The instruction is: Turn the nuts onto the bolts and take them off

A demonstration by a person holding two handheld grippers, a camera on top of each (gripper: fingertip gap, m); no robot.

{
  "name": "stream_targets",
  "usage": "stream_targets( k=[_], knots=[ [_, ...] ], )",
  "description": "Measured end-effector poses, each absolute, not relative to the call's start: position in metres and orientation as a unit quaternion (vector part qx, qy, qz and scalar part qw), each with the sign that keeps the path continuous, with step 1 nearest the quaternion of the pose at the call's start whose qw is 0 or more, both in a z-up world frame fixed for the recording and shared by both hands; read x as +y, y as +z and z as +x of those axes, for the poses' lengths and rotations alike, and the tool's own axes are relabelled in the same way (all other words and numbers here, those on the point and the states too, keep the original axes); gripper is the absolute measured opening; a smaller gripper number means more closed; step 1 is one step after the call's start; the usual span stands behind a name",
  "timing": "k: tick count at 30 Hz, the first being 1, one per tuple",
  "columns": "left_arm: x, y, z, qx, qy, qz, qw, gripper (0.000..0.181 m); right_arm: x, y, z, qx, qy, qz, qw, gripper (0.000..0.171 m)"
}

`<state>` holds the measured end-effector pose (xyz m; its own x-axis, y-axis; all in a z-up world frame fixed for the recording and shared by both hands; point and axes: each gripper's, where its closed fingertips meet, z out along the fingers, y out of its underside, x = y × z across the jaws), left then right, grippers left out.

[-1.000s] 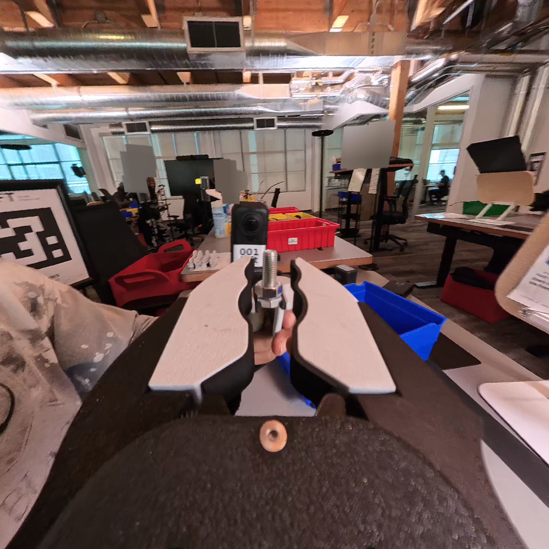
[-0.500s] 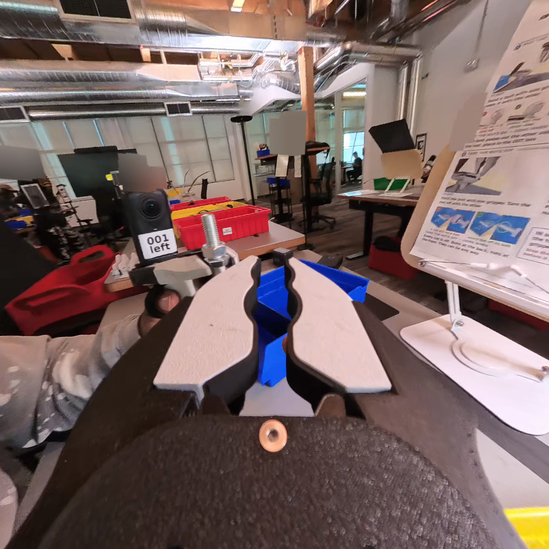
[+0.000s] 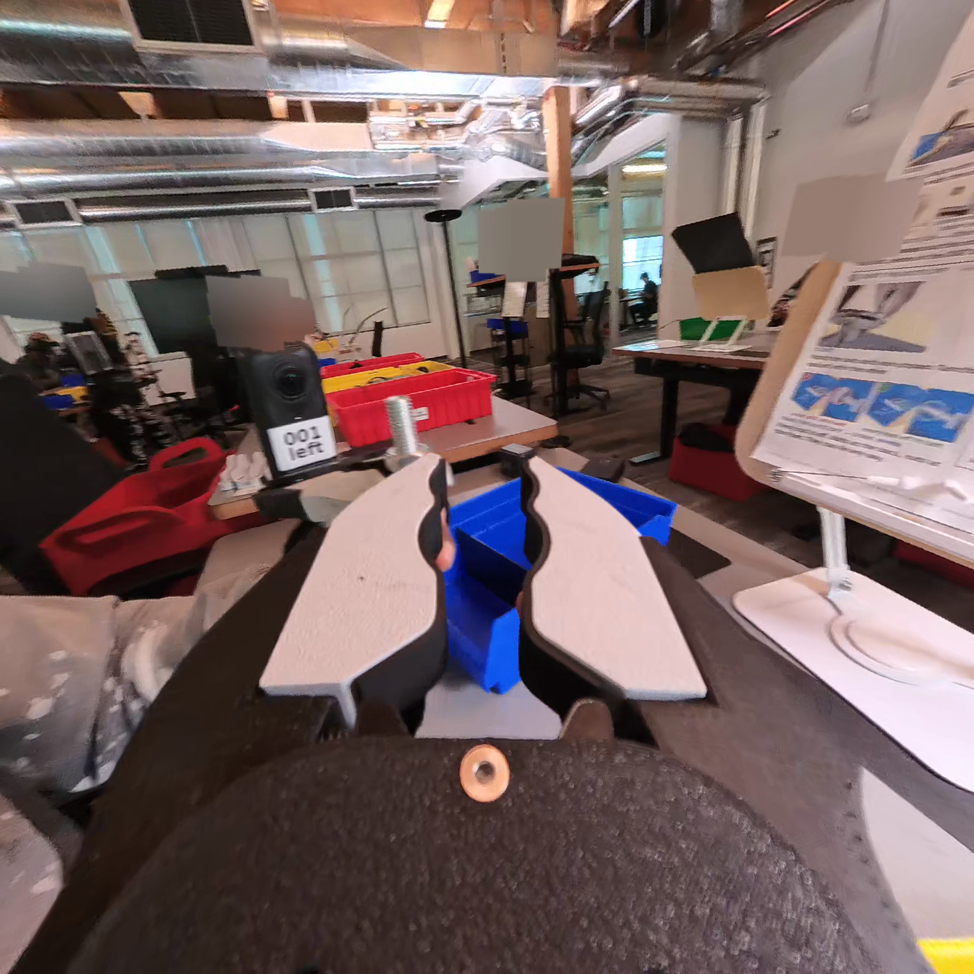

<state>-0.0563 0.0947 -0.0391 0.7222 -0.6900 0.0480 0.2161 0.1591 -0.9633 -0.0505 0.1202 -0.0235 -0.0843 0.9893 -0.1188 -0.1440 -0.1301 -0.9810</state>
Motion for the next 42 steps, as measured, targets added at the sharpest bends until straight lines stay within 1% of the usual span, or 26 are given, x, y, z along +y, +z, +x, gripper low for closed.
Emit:
stream_targets(
  k=[3,7,8,9,10,13,15,19,20,21,22,23,25,29,31,32,33,34,35,36,37,42],
  knots=[
    [0.097,-0.044,-0.052,0.212,-0.303,-0.575,0.73,0.018,0.099,-0.027,-0.061,-0.474,0.585,-0.46,0.471,0.038],
    [0.096,-0.043,-0.052,0.208,-0.301,-0.571,0.735,0.018,0.1,-0.031,-0.063,-0.476,0.589,-0.464,0.459,0.039],
    [0.096,-0.041,-0.056,0.203,-0.308,-0.565,0.738,0.018,0.105,-0.03,-0.061,-0.467,0.592,-0.472,0.457,0.033],
    [0.095,-0.039,-0.057,0.2,-0.318,-0.561,0.738,0.018,0.117,-0.029,-0.058,-0.446,0.584,-0.484,0.476,0.017],
    [0.095,-0.038,-0.058,0.2,-0.314,-0.563,0.738,0.018,0.123,-0.027,-0.055,-0.437,0.58,-0.482,0.491,0.018],
    [0.096,-0.04,-0.057,0.206,-0.302,-0.566,0.739,0.018,0.113,-0.025,-0.055,-0.449,0.596,-0.473,0.469,0.03],
    [0.097,-0.042,-0.055,0.207,-0.303,-0.568,0.737,0.018,0.103,-0.027,-0.061,-0.463,0.592,-0.465,0.468,0.036],
    [0.096,-0.043,-0.052,0.21,-0.302,-0.568,0.736,0.018,0.101,-0.031,-0.064,-0.467,0.599,-0.462,0.458,0.04],
    [0.096,-0.041,-0.055,0.204,-0.307,-0.564,0.739,0.018,0.104,-0.03,-0.062,-0.461,0.604,-0.463,0.455,0.035],
    [0.093,-0.038,-0.057,0.203,-0.321,-0.556,0.739,0.018,0.119,-0.029,-0.059,-0.434,0.594,-0.481,0.478,0.009],
    [0.093,-0.038,-0.058,0.203,-0.32,-0.559,0.737,0.018,0.128,-0.027,-0.055,-0.419,0.585,-0.481,0.502,0.01],
    [0.093,-0.037,-0.059,0.204,-0.311,-0.56,0.74,0.018,0.13,-0.027,-0.053,-0.42,0.586,-0.479,0.501,0.012],
    [0.094,-0.038,-0.058,0.206,-0.307,-0.563,0.739,0.018,0.121,-0.025,-0.054,-0.432,0.602,-0.474,0.476,0.027],
    [0.097,-0.044,-0.053,0.214,-0.298,-0.571,0.735,0.018,0.099,-0.028,-0.064,-0.461,0.596,-0.46,0.469,0.039],
    [0.095,-0.043,-0.05,0.216,-0.298,-0.569,0.735,0.019,0.1,-0.029,-0.065,-0.462,0.592,-0.46,0.473,0.042],
    [0.095,-0.043,-0.052,0.211,-0.301,-0.569,0.736,0.019,0.101,-0.028,-0.064,-0.461,0.597,-0.46,0.469,0.042],
    [0.095,-0.041,-0.056,0.205,-0.312,-0.563,0.737,0.018,0.105,-0.027,-0.062,-0.453,0.601,-0.465,0.466,0.037],
    [0.093,-0.038,-0.058,0.202,-0.327,-0.557,0.736,0.018,0.118,-0.026,-0.058,-0.431,0.59,-0.48,0.485,0.016],
    [0.093,-0.037,-0.06,0.198,-0.326,-0.559,0.736,0.018,0.127,-0.025,-0.054,-0.42,0.579,-0.479,0.508,0.018],
    [0.093,-0.036,-0.062,0.198,-0.317,-0.558,0.741,0.018,0.129,-0.024,-0.052,-0.421,0.576,-0.479,0.512,0.02],
    [0.093,-0.036,-0.062,0.2,-0.312,-0.56,0.741,0.018,0.127,-0.024,-0.052,-0.425,0.58,-0.479,0.504,0.025],
    [0.095,-0.042,-0.054,0.21,-0.308,-0.566,0.736,0.018,0.099,-0.024,-0.063,-0.457,0.587,-0.456,0.489,0.038]
  ],
)
